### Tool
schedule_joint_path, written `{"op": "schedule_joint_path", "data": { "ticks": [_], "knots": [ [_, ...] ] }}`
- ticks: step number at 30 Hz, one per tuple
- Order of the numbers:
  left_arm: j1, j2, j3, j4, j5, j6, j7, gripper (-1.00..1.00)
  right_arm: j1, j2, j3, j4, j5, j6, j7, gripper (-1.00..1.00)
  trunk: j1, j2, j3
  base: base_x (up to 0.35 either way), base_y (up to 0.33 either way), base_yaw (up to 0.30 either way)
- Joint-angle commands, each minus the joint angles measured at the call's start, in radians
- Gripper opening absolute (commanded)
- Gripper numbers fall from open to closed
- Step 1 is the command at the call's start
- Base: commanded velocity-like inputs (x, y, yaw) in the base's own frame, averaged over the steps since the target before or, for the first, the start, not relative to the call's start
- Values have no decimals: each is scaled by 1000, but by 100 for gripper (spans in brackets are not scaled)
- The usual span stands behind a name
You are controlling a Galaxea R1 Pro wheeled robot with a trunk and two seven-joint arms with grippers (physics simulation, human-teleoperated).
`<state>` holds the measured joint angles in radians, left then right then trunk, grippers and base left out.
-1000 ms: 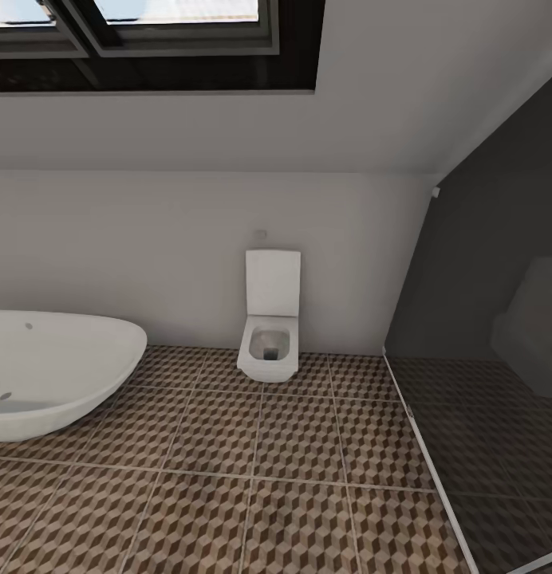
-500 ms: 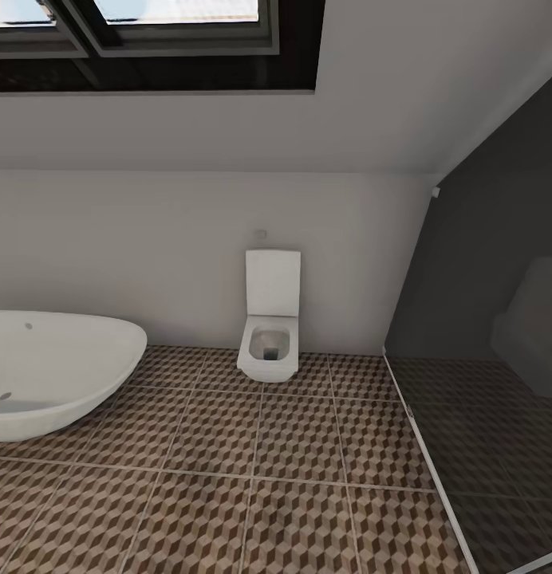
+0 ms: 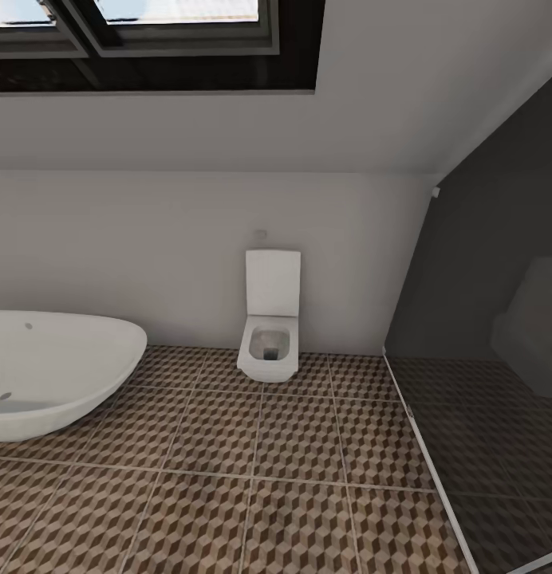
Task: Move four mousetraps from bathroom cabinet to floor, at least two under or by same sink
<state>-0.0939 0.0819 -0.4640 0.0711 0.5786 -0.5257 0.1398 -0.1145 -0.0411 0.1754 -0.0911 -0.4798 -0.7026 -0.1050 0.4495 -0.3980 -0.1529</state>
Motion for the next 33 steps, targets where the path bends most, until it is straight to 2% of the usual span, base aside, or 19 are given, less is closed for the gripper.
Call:
{"op": "schedule_joint_path", "data": {
  "ticks": [1,33],
  "knots": [
    [-1,-1,-7,3,-2,-3,6,-100,-1,0,9,0,-2,-2,-9,-100,1,-2,-2,0,0,0],
    [-1,-1,-7,3,-2,-3,6,-100,-1,0,9,0,-2,-2,-9,-100,1,-2,-2,0,0,0]
  ]
}}
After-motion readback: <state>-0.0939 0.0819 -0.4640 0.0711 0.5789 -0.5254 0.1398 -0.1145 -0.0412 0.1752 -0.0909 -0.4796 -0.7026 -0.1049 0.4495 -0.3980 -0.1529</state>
